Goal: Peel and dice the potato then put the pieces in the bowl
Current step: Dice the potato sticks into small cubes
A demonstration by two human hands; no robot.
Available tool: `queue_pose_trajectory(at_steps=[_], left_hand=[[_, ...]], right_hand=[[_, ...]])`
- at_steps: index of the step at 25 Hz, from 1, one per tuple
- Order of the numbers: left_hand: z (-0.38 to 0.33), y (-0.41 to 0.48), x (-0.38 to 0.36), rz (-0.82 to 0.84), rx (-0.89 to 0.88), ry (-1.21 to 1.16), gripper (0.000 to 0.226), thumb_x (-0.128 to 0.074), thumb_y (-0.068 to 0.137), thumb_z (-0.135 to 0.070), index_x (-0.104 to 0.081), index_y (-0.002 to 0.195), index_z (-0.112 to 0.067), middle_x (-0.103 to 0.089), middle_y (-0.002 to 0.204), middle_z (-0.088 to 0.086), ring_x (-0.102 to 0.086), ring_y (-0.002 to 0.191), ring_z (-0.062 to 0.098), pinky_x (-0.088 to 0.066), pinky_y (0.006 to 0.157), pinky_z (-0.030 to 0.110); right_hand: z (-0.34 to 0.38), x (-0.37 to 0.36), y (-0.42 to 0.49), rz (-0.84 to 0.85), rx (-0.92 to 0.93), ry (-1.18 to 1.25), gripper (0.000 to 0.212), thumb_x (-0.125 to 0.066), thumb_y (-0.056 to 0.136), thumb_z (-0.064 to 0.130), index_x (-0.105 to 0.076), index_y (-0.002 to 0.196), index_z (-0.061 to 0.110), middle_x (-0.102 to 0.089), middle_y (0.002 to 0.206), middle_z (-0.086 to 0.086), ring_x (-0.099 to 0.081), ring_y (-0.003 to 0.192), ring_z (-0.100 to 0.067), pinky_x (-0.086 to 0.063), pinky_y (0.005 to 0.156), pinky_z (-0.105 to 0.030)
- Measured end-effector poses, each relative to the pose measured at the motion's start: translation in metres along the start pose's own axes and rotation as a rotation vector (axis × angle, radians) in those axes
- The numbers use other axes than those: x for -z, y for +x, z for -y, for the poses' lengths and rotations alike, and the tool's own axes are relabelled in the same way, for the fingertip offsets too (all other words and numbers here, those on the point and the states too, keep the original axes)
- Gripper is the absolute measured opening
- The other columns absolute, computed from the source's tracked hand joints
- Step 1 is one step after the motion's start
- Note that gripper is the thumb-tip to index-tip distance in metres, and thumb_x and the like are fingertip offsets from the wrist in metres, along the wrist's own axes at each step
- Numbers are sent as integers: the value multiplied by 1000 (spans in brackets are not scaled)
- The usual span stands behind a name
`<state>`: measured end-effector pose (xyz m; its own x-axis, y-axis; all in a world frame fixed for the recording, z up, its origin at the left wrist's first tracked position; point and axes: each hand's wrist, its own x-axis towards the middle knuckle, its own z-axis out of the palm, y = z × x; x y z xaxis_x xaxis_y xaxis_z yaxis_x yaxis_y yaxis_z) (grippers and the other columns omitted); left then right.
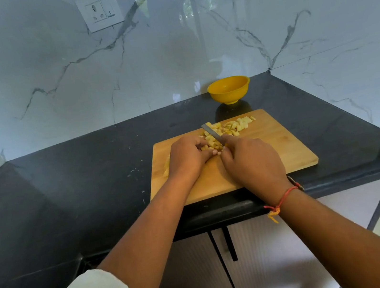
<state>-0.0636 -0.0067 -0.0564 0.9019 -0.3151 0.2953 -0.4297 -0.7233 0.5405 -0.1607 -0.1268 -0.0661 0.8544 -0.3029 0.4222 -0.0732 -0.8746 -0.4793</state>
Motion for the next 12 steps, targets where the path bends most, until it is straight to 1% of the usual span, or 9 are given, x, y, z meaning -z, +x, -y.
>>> queue_pose_trajectory(at_steps=[4,7,9,11,12], left_hand=[[-4,9,-5,-19,27,-15,42,-82,79,-34,-72,116,-17,-72,104,1,-63,92,13,-43,77,21],[-2,6,2,5,9,-43,43,-82,80,-30,-70,120,-17,-70,107,-2,-58,84,3,-39,69,11],[5,0,13,-21,-5,-45,35,-78,84,-25,-70,118,-19,-68,110,-3,-60,91,4,-39,73,10],[19,-6,27,-107,13,-21,21,-71,91,-20,-72,112,-21,-66,114,-4,-61,99,9,-43,81,15],[28,-9,35,-148,40,-19,17,-67,93,-19,-71,109,-22,-65,113,-4,-60,98,8,-44,81,16]], right_hand=[[-1,-2,2,-1,14,1,40,-41,101,38,-56,139,35,-65,78,3,-59,69,-13,-54,59,-36],[-2,-2,1,2,53,11,39,-42,101,39,-57,136,35,-61,75,5,-57,68,-12,-54,58,-35],[-2,-2,0,9,93,25,40,-43,100,39,-56,137,37,-60,73,7,-55,66,-10,-52,56,-33],[-2,-2,-1,17,117,18,40,-43,100,39,-54,139,39,-58,71,8,-54,64,-9,-53,55,-33],[-2,-3,-1,18,118,11,41,-43,100,40,-53,139,40,-57,70,9,-54,64,-9,-53,54,-33]])
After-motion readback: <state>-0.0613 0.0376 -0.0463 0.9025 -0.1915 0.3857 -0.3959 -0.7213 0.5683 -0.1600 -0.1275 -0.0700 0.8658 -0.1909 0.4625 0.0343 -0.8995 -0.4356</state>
